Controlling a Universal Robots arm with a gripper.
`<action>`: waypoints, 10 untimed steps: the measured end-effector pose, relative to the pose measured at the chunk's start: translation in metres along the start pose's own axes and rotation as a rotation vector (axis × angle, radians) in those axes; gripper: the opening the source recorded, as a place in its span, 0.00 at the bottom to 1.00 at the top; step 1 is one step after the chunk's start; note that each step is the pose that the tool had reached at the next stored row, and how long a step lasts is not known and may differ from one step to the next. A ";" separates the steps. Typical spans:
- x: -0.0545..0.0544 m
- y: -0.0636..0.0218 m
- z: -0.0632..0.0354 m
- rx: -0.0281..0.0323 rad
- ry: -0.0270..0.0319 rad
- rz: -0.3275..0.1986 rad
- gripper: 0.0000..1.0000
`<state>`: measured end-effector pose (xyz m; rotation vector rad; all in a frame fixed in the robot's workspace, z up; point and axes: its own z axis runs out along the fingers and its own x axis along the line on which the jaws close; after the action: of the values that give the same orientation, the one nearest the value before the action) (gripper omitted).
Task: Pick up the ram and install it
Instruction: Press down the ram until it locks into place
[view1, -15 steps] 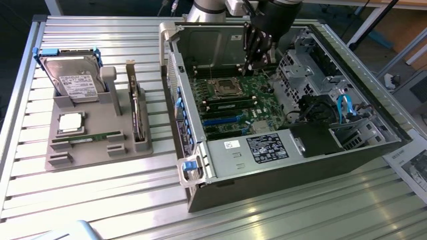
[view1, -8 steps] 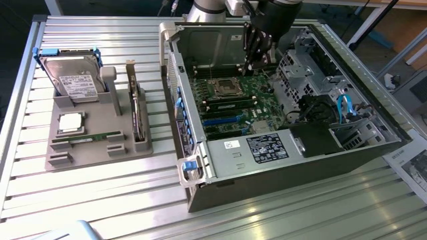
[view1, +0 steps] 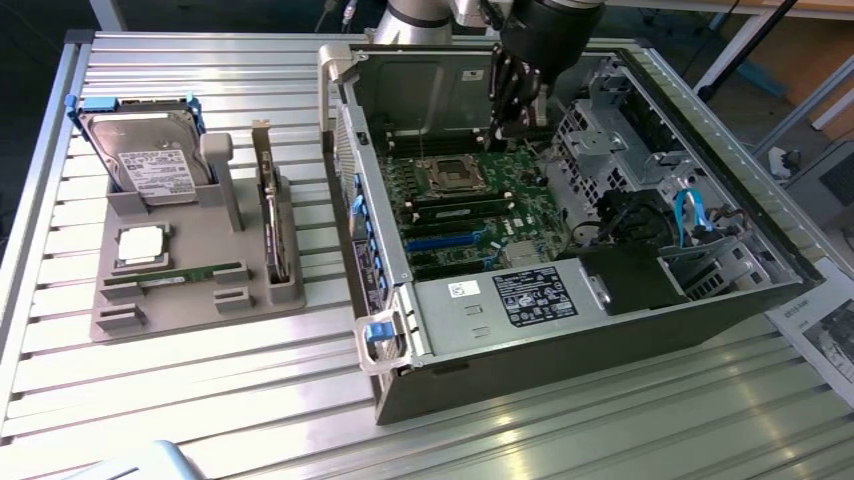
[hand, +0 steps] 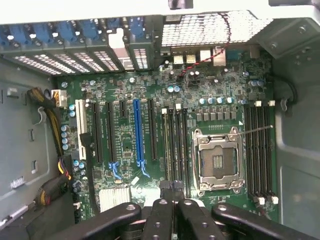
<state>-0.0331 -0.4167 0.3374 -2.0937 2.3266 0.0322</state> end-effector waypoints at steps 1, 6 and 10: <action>0.000 0.0000 0.0000 0.0008 -0.0003 0.038 0.10; 0.000 0.0000 0.0000 0.0039 -0.0014 0.176 0.10; 0.000 0.0000 0.0000 0.0062 -0.0021 0.275 0.10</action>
<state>-0.0331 -0.4167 0.3373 -1.7537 2.5892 0.0293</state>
